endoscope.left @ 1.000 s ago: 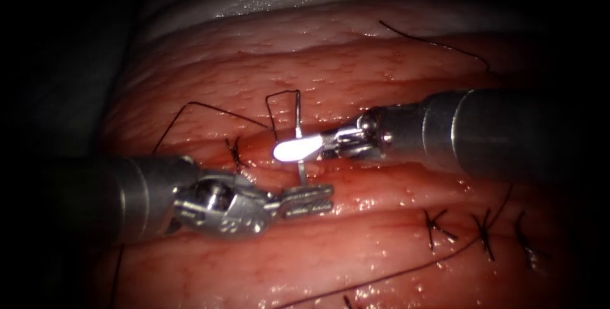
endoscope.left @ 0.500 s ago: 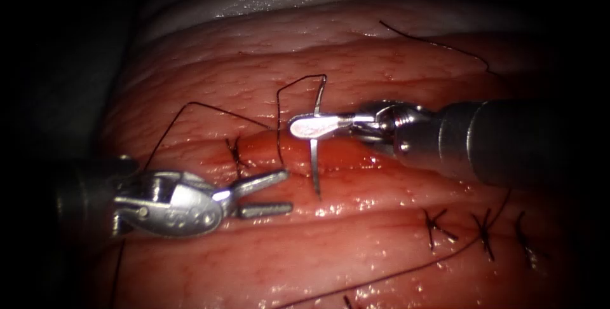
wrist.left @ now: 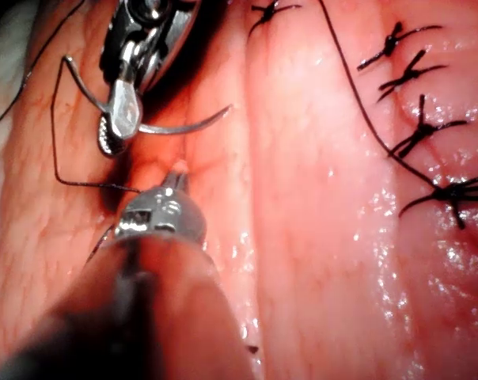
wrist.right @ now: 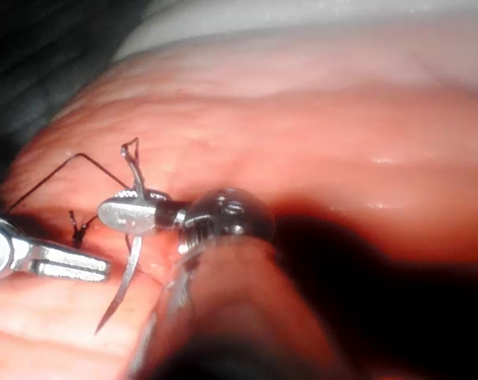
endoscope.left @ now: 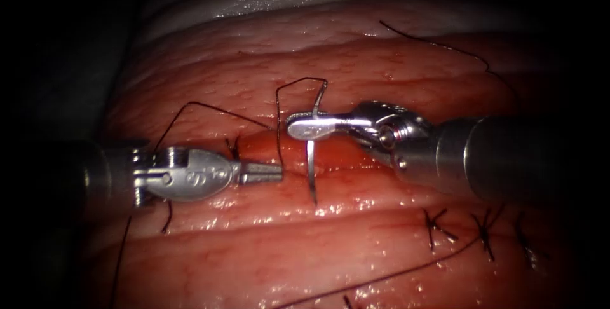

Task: Wound Closure
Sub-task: Open the cut with the left grasper.

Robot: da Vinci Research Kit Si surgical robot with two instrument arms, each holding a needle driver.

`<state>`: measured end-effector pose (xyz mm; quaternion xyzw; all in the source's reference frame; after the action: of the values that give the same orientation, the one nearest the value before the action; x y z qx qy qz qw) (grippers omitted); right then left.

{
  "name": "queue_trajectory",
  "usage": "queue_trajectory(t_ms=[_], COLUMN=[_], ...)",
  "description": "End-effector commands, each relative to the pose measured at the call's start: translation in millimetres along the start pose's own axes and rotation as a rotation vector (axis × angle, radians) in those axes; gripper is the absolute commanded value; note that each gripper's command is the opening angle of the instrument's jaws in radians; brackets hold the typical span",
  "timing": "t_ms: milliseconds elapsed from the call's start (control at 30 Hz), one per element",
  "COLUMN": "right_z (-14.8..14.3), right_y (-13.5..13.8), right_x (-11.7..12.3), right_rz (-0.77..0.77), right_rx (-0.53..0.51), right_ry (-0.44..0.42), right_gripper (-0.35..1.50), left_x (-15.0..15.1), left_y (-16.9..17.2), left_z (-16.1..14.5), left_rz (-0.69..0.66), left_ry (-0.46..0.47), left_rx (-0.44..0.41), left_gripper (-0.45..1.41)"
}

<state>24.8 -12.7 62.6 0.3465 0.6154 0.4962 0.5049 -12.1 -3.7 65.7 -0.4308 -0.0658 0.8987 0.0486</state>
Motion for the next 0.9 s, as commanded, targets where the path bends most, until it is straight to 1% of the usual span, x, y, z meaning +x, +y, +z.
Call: queue_trajectory(t_ms=[33,100,400,733,900], right_z=[0.7,0.7,1.2,2.1,2.0], right_y=[0.5,0.5,0.5,0.7,0.8], right_x=[-0.3,-0.4,-0.5,-0.9,-1.0], right_rz=[-0.002,-0.019,-0.05,-0.144,-0.169], right_rx=[0.002,0.001,-0.002,0.0,0.001], right_ry=[0.0,0.0,0.004,0.008,0.008], right_gripper=[-0.35,-0.35,-0.35,-0.35,-0.35], left_x=[-0.3,-0.8,-2.8,-4.6,-5.8], left_y=[-0.2,-0.5,-1.0,-2.5,-2.9], left_z=[0.9,1.3,3.0,6.6,7.5], left_rz=[0.008,0.006,-0.001,0.01,-0.003], left_ry=[-0.031,-0.094,-0.242,-0.329,-0.355], left_rx=[-0.014,-0.035,-0.136,-0.194,-0.206], left_gripper=[-0.45,-0.45,-0.45,-0.45,-0.45])
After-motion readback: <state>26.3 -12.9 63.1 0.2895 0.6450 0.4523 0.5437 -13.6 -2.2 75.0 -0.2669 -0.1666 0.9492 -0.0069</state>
